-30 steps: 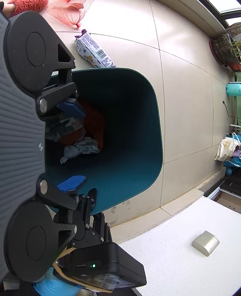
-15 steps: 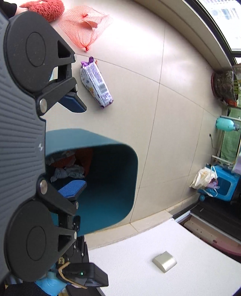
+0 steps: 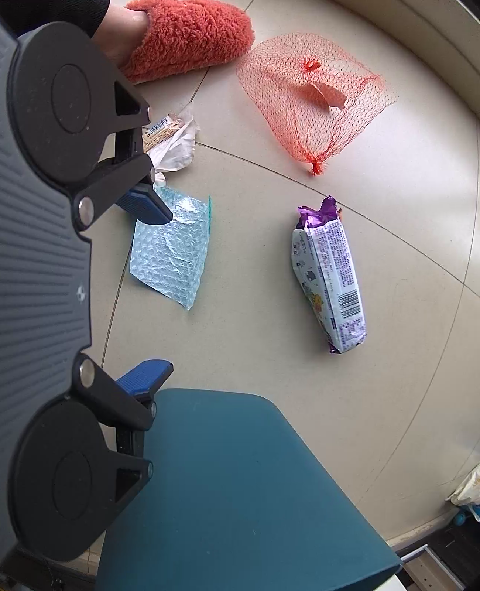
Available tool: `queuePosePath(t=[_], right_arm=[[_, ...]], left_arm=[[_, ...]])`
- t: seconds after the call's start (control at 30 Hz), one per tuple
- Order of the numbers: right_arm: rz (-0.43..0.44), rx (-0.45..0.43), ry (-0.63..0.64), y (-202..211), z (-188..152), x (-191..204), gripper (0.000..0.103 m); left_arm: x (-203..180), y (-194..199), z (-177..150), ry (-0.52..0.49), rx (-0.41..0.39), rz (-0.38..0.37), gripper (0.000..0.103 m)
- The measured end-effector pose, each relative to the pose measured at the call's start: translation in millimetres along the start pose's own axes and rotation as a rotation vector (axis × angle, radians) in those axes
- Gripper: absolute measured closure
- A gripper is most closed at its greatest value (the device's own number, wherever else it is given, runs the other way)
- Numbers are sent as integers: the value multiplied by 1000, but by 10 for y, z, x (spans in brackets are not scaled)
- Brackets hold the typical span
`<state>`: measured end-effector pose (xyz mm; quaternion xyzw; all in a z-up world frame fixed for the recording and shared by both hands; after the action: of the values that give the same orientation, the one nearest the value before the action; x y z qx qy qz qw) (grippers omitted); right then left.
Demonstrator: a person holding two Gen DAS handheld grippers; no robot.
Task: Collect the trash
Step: 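Return the left tool to the pile and grasp the silver bubble wrap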
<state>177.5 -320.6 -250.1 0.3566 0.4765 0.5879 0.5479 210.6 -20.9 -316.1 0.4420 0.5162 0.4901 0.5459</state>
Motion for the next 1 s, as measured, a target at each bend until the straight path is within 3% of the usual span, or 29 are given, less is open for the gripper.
queuePosePath(t=[0.1, 0.2, 0.47, 0.73, 0.83, 0.97, 1.0], right_arm=[[-2, 1, 3, 0, 0, 8, 96], [-1, 0, 5, 1, -2, 9, 96], [1, -11, 17, 12, -23, 11, 95], [1, -14, 43, 1, -49, 31, 95], [4, -11, 45, -9, -48, 34, 94], [4, -9, 42, -6, -36, 36, 94], [2, -8, 42, -8, -35, 35, 94]], left_arm=[[-7, -287, -6, 4, 42, 16, 23], [13, -568, 47, 77, 88, -2, 23], [92, -1183, 275, 199, 150, 107, 23], [180, -1568, 363, 230, 190, 161, 25], [200, -1649, 344, 237, 221, 165, 44], [213, -1647, 318, 247, 209, 160, 53], [220, -1629, 317, 247, 205, 168, 66]])
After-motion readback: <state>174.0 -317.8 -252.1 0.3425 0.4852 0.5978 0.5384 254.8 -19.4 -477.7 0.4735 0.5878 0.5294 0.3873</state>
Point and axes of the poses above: each gripper's, at about its wrist camera, not at the fingertips, and y roughly against the way its jaws point, x to its left, z to its top, the point moved 9 cm from there along -y, roughly the way its jaws point, and after that the axes turned 5 degrees about x, right-handed, at the moved point
